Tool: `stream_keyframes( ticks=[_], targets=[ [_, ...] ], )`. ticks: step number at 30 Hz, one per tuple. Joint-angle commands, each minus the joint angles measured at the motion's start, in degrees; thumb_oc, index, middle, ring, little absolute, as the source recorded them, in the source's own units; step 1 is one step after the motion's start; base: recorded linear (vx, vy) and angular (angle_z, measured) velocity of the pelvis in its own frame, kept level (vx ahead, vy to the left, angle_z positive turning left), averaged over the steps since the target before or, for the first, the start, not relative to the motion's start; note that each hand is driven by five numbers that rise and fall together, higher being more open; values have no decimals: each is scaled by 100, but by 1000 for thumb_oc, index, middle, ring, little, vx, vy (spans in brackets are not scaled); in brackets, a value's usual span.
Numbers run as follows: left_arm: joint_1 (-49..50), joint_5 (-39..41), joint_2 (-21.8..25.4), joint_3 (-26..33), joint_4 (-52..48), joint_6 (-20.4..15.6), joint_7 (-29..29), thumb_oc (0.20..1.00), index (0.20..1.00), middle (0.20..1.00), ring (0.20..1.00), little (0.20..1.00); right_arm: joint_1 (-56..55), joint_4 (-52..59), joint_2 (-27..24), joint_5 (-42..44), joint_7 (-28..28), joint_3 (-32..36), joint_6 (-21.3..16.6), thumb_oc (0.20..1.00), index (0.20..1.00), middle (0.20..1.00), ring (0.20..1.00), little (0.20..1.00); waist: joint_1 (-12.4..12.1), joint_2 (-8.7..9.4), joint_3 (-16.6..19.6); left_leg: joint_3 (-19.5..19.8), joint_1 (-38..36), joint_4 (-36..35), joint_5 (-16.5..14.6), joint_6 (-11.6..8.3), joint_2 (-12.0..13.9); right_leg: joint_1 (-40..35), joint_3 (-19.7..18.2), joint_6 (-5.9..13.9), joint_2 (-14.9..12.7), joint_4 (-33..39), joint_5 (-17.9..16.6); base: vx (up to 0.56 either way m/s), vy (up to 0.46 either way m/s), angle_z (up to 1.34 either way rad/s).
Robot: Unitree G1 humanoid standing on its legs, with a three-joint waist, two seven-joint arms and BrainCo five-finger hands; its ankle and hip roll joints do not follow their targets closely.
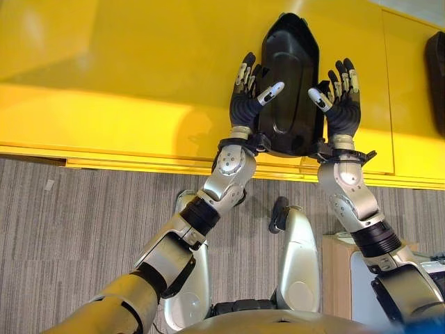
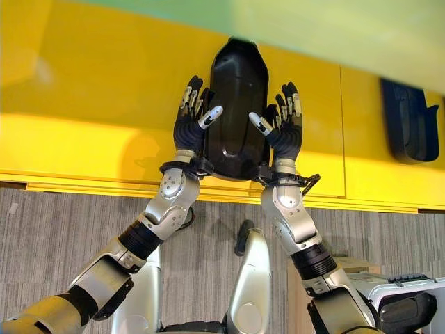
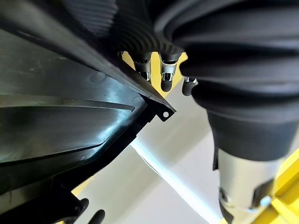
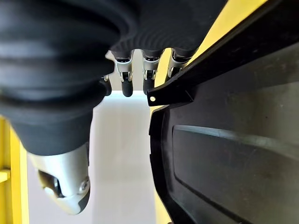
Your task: Move parts from the plastic box to the shelf.
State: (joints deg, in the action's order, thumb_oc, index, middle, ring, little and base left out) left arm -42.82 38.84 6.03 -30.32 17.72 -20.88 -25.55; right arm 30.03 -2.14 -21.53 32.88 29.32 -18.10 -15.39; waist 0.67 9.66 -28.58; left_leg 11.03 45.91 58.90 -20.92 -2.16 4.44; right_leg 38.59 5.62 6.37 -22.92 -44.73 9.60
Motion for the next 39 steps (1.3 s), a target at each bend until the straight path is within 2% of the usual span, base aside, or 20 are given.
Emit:
stream_keyframes(
  ticks=[1,6,16,39],
  targets=[
    [327,-32,-47,-274,1005,541,-377,1000,1000,1000,1000,1000,678,43,-163,165,-287,-42,-328,1000,1000,1000,1000,1000,-103,-173,-70,56,-328,-724,362,-280,376,-77,-316,-130,-107,-810,743,-3,11,-4],
    [-220,-195,-55,-56,1434,646,-568,1000,1000,1000,1000,1000,1415,-486,99,400,-195,-193,-309,1000,1000,1000,1000,1000,-90,-210,5,44,-236,-618,327,-268,363,-8,-344,-136,-90,-865,765,6,17,-4],
    [-1189,-44,-503,135,2172,596,-955,1000,1000,1000,1000,1000,2614,-1270,425,664,100,-365,-335,1000,1000,1000,1000,1000,-65,-147,83,30,-47,-502,311,-262,318,143,-407,-127,-87,-931,777,0,0,0],
    [-1915,-109,-929,30,3021,829,-862,1000,1000,1000,1000,1000,2801,-2059,269,822,-1,-457,-148,1000,1000,1000,1000,1000,175,-149,-71,-57,158,-325,307,-299,398,562,-608,-174,19,-1174,829,-6,0,-3]
  ],
)
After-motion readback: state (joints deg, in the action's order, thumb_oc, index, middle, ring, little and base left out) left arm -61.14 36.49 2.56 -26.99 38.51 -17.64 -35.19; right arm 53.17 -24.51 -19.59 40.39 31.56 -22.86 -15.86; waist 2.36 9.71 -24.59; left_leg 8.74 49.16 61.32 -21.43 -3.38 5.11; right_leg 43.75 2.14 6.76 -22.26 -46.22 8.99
